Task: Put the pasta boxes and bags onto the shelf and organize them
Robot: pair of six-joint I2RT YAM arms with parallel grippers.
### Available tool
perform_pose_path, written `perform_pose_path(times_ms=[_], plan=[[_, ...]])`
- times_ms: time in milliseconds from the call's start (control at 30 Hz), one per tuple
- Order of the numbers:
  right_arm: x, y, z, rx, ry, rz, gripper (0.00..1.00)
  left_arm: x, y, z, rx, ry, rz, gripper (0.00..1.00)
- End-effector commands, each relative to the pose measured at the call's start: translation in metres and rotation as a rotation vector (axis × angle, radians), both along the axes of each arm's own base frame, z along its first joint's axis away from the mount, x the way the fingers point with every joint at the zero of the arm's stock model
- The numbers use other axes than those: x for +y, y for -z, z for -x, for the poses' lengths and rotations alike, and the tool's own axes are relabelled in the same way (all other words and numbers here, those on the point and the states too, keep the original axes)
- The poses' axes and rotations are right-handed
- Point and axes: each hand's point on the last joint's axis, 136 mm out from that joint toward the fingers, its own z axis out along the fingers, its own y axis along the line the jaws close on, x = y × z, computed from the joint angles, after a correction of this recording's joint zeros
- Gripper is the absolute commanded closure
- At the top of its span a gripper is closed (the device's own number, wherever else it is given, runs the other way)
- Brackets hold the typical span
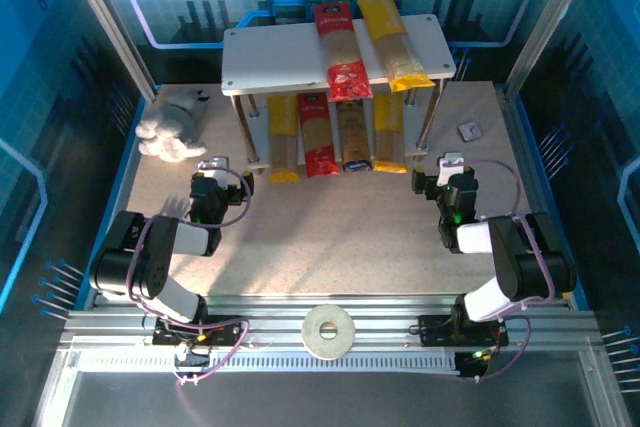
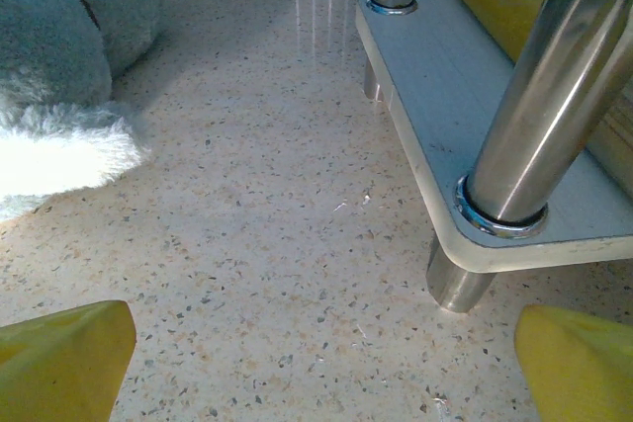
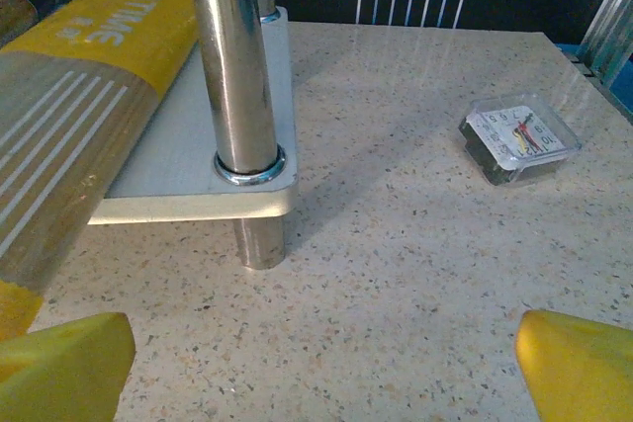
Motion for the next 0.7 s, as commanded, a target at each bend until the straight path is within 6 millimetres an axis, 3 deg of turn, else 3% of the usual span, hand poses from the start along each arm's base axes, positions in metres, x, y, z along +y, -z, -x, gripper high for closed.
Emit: perform_pose_path(times_ms=[0,667], plan=[[-0.0002,-0.0033,-0.0038,-0.010,0.015,0.026,0.00,-0.0018,-0.0133,-0.0069,-0.045,0.016,-0.001,0.00],[-0.0001,-0.0037,-0.0040,-0.011,0.017,0.029,0.00,-0.0017,-0.0127,-0.0073,-0.041,0.017,0.000,0.00]])
